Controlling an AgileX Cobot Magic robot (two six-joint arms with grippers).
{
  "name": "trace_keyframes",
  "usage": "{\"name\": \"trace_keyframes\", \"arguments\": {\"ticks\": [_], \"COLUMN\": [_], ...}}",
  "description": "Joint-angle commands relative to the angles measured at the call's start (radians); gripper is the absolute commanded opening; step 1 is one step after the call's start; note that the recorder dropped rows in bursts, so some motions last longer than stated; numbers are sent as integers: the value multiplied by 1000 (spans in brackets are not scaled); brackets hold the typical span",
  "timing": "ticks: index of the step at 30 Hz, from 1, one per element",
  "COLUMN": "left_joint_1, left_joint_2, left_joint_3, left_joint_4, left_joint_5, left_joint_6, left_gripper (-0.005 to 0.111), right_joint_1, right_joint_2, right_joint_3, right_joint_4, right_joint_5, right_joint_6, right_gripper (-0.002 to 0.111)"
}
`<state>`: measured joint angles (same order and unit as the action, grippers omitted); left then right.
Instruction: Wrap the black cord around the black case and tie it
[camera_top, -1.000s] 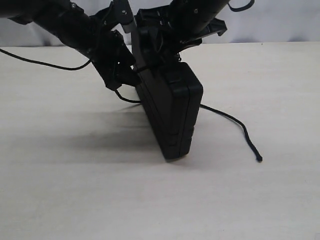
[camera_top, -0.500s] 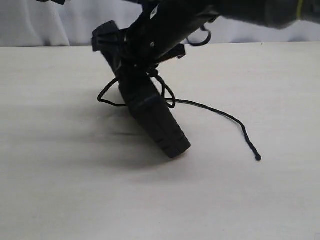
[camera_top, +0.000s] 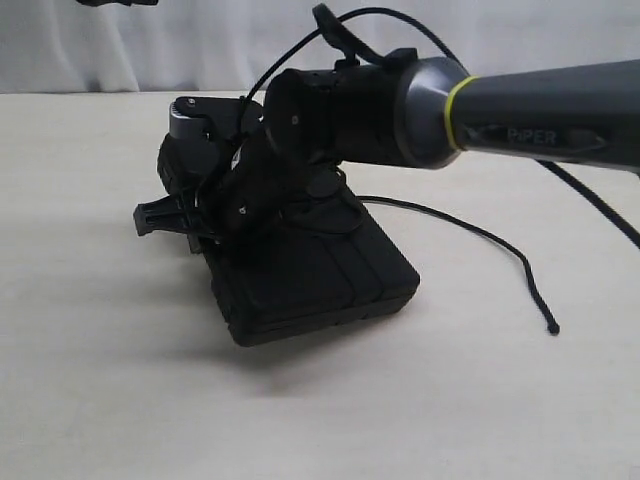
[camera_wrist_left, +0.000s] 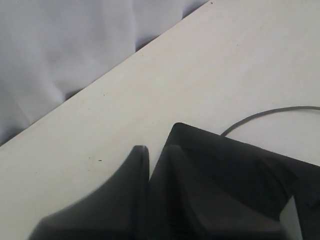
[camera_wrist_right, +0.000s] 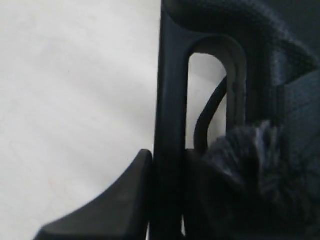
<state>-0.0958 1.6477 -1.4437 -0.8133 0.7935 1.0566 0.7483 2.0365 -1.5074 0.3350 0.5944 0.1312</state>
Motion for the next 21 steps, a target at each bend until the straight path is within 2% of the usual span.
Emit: {"name": "trace_keyframes", "arguments": {"ticks": [1, 3, 6, 9, 14, 18, 21], "left_joint_1": [1, 1, 1, 1, -17, -76, -150], "left_joint_2": [-1, -1, 0, 0, 2, 17, 56], "left_joint_3": [5, 5, 5, 7, 69, 159, 191], "left_joint_4": [-61, -61, -61, -61, -86, -143, -137], "left_joint_5": [21, 25, 33, 41, 14, -13, 59], "left_joint_6": [54, 56, 72, 73, 146, 312, 489], "left_gripper": [12, 12, 12, 12, 12, 12, 12], "right_joint_1": [-5, -7, -7, -16, -95, -216, -316], "right_joint_2": [-20, -20, -20, -29, -68, -80, -104], "right_joint_3": [-18, -52, -127, -220, -294, -276, -195], "right_joint_4": [0, -9, -53, -124, -377, -429, -407], "right_joint_5": [-40, -2, 95, 234, 464, 617, 586], "right_joint_6": [-74, -74, -78, -53, 101, 101, 88], "right_gripper": [37, 49, 56, 55, 55, 55, 55]}}
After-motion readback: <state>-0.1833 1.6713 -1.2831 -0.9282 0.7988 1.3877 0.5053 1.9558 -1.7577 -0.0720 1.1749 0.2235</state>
